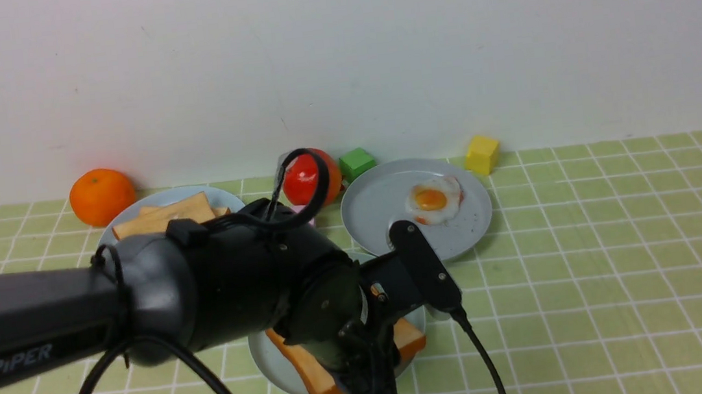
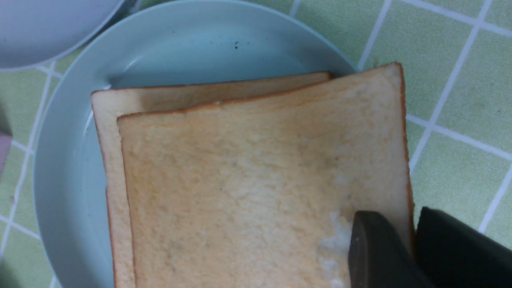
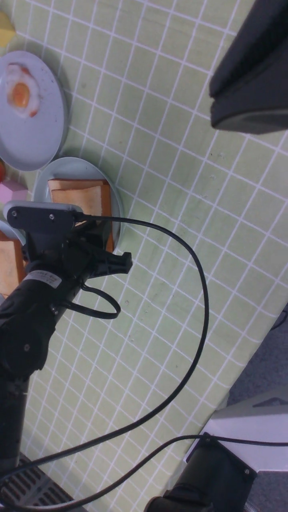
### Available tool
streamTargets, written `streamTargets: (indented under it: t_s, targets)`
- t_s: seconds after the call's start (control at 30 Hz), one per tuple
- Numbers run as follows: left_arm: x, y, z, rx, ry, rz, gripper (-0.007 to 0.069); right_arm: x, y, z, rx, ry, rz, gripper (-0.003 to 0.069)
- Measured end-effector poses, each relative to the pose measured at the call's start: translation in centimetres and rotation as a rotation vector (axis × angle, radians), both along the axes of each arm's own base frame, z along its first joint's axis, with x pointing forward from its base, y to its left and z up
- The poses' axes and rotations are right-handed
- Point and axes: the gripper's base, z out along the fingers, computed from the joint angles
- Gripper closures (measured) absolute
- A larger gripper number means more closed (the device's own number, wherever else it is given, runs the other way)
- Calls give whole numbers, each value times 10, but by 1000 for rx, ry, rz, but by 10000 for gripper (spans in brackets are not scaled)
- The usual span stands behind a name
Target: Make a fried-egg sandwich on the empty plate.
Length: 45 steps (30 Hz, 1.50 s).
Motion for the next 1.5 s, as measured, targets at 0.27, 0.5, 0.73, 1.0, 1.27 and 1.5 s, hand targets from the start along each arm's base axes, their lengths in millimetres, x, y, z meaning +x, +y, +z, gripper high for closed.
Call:
streamTargets:
  t_s: [0.27,0.5,0.73,1.0,1.27,1.5]
  targets:
    - [2,1,0,27,-26,-23,300,0,0,0,0,0,0,606]
    - [-4,7,28,-53,-51,54,273,0,0,0,3,1,3,602]
    - [-41,43,131,-351,-177,211,421,0,0,0,-6,-4,-4,599]
    - [-128,125,203,-750,-306,301,638,3,-4,-1,-37,-21,-34,599]
    - [-212,198,132,-1144,-417,234,638,-3,-14,-1,-59,-69,-87,598]
    - [-221,205,83,-1193,-441,217,638,-5,-24,-1,-52,-83,-189,598]
